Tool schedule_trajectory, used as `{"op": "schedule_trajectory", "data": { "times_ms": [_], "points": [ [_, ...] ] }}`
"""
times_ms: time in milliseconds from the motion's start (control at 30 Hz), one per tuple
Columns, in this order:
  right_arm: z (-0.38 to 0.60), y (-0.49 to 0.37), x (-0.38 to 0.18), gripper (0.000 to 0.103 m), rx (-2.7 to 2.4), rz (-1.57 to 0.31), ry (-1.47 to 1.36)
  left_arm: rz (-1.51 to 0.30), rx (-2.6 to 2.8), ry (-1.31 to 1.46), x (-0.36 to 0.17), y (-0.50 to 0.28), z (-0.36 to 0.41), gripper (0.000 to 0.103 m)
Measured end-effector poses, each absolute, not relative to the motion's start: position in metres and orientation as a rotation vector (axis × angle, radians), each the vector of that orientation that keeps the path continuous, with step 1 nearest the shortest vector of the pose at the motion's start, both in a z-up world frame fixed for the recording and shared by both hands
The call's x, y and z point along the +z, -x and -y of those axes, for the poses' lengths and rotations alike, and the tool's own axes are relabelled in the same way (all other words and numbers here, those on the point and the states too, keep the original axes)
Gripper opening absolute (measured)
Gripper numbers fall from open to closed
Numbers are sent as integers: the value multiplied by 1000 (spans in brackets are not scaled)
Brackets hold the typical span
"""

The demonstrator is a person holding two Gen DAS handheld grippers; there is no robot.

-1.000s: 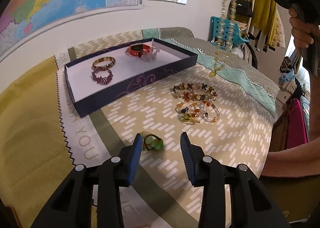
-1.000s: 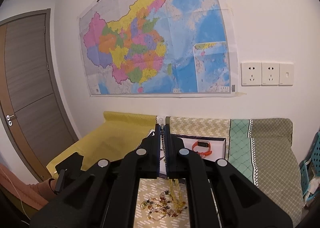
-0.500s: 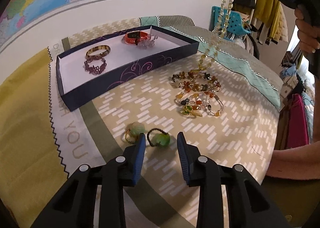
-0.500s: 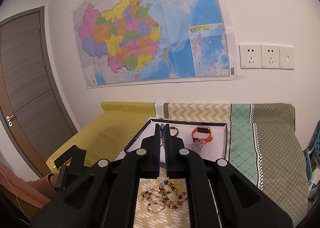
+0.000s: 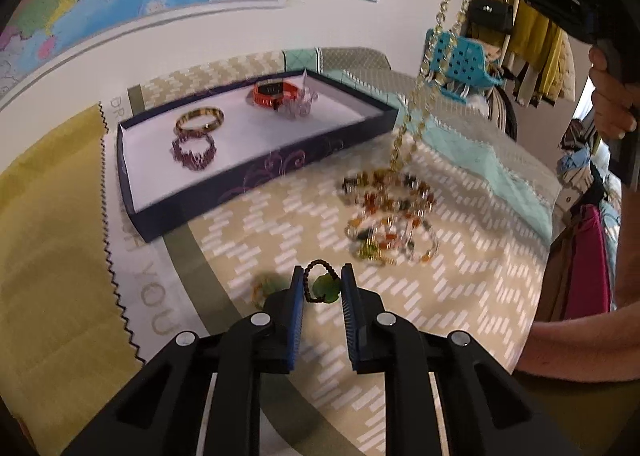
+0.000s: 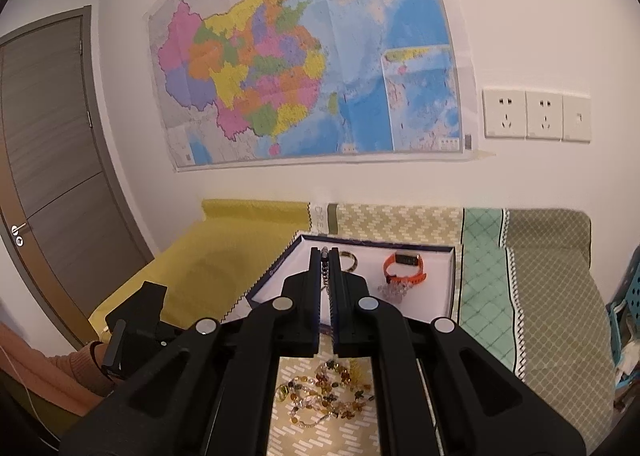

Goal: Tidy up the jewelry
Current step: 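Grasp the green-and-gold ring with the left gripper while the right holds the amber strand raised, then carry the green ring over the box with the left gripper while the right lowers the amber strand into it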

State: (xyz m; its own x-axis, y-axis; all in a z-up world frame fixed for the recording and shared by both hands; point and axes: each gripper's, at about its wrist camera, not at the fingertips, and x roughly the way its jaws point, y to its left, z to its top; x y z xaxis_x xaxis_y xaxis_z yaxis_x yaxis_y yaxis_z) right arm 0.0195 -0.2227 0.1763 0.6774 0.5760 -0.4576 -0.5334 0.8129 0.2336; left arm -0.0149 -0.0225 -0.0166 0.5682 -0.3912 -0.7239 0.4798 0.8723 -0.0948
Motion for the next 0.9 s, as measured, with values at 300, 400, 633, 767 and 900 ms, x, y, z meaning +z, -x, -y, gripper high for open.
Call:
{"op": "schedule_trajectory", "data": {
  "times_ms": [300,400,633,767,900],
  "points": [
    [219,-25,199,4,628,-492,-64,-735,-520,-78,19,2,20,17],
    [217,-28,203,4,630,-484,-68,-718,-514,-69,26,-4,18,17],
    [212,-40,210,4,627,-473,-65,-694,-484,-49,39,-20,10,17],
    [209,-51,212,4,624,-480,-62,-684,-473,-40,44,-29,6,17],
    [207,-62,214,4,616,-483,-62,-676,-463,-36,49,-38,3,17]
  ]
}}
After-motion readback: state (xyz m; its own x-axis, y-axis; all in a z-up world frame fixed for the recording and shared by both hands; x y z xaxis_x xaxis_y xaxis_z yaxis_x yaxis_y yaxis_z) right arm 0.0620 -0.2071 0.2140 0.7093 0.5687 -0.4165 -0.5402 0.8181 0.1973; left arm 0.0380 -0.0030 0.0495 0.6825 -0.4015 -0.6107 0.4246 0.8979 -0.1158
